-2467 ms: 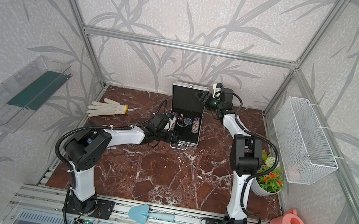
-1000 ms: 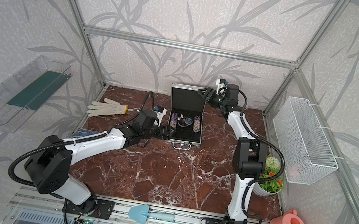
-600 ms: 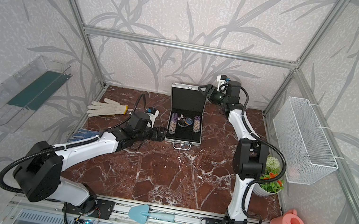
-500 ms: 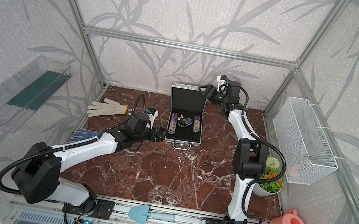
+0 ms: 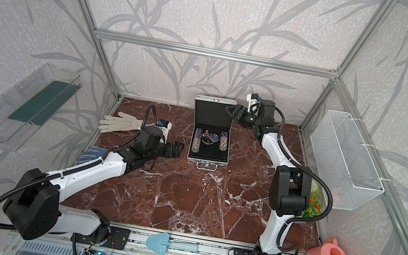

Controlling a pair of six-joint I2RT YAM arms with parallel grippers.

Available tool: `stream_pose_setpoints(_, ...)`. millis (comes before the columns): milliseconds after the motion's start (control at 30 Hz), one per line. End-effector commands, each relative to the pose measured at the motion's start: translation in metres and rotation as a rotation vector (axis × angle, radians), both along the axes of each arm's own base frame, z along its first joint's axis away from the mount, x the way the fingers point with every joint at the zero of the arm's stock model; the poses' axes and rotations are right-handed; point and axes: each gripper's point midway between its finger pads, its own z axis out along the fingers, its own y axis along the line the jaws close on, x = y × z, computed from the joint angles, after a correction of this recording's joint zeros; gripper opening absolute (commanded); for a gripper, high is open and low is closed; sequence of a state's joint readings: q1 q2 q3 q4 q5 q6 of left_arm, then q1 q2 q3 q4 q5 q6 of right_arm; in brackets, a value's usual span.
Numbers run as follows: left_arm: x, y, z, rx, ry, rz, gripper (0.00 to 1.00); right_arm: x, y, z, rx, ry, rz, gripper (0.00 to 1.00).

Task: Open the poker set cases
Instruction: Open the case lid on the poker set case, then reset both arms

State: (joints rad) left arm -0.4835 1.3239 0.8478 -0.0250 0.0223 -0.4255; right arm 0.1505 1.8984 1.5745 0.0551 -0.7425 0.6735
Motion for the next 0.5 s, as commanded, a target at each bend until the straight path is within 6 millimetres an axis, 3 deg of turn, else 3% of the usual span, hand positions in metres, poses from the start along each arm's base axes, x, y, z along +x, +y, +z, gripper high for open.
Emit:
stream_pose_setpoints(0, -0.001, 0.021, 0.002, 0.031, -0.022, 0.061, 0.89, -0.019, -0.002, 0.025, -0.005, -0.072, 0.018, 0.69)
stream_pose_setpoints(200, 0.010, 0.082, 0.004, 0.099, -0.065, 0.273, 0.92, -0.055, -0.019, 0.005, -0.168, -0.081, -0.010, 0.69)
stream_pose_setpoints(467, 0.016, 0.157, 0.006, 0.229, -0.136, 0.550, 0.93, -0.106, -0.082, -0.034, -0.509, -0.091, -0.222, 0.71)
